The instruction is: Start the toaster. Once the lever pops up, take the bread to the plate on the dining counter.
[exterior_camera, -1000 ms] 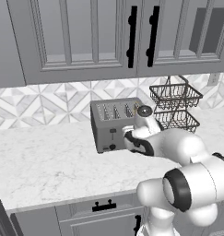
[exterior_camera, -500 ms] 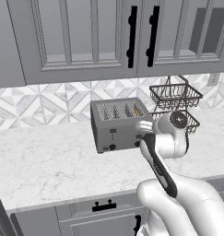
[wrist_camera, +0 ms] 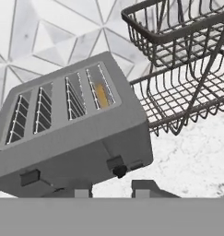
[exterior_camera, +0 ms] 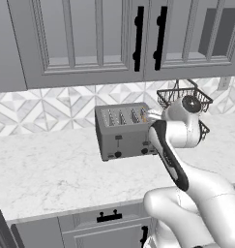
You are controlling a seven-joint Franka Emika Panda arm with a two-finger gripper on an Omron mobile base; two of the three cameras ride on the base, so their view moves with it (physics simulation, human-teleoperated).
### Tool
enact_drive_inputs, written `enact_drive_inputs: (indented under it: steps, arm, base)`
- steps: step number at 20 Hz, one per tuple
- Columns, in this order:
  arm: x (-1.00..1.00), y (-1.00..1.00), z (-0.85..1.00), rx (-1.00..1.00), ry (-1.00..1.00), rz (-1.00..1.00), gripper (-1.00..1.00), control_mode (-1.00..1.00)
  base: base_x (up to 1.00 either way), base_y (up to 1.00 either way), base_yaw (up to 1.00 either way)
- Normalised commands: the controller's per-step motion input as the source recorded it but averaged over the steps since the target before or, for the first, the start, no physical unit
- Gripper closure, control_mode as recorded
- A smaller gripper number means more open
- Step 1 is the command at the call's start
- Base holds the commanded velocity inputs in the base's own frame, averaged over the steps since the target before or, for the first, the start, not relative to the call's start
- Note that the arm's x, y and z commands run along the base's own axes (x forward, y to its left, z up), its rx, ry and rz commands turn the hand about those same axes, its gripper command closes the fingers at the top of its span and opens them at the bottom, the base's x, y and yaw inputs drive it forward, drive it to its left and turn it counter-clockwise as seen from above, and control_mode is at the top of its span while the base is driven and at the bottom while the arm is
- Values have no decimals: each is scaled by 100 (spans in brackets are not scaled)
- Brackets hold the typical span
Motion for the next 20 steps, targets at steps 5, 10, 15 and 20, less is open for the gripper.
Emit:
enact_drive_inputs:
  steps: [5, 10, 15, 20]
  arm:
    - [8, -4, 40, 0, 7, 1, -100, -100]
    - [0, 0, -18, -6, -8, 10, -100, -100]
    - [0, 0, -34, -14, -13, 12, -100, -100]
    - [0, 0, 22, -12, -3, 1, -100, -100]
  base:
    - [0, 0, 0]
    - [0, 0, 0]
    - [0, 0, 0]
    - [0, 0, 0]
